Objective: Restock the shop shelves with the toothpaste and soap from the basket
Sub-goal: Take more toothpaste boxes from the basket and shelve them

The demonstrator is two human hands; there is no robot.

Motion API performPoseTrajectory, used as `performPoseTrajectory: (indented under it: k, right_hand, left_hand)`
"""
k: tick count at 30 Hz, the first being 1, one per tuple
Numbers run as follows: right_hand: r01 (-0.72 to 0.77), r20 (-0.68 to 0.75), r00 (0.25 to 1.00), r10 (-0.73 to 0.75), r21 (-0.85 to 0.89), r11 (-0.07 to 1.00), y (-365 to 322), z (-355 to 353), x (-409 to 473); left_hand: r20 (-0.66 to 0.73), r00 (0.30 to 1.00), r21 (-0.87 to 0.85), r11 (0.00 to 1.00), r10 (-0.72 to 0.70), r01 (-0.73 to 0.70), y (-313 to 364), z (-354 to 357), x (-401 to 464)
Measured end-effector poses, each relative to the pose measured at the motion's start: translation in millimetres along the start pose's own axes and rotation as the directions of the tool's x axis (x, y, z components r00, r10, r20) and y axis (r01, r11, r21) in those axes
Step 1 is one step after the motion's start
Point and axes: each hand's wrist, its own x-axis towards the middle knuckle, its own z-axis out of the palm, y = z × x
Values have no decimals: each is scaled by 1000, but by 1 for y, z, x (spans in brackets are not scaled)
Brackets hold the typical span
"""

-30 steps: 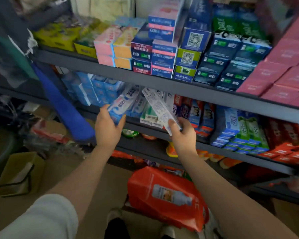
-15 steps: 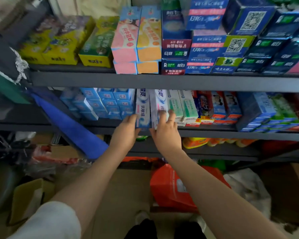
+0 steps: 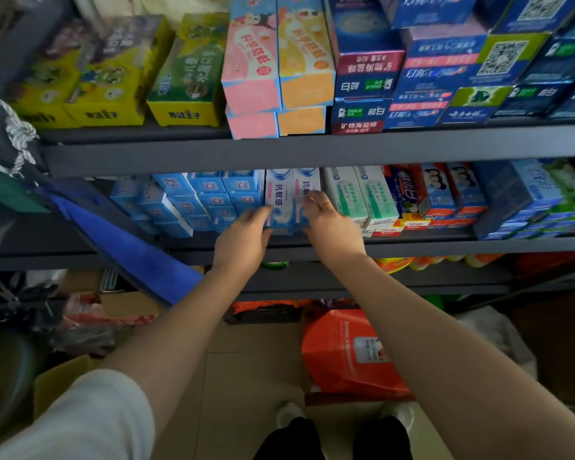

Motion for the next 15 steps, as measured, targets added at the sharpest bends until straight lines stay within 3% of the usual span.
performPoseTrajectory:
  k: [6,15]
  right_hand:
    - [-76,-21,997,75,-22,997,-5,7,5]
    - [-16,-136,989,50,241,970,26,6,-62]
  left_hand:
    - [-23,1000,-69,998,-11,10,5,3,4]
    - [-8,999,-63,997,48,-49,29,1,-41]
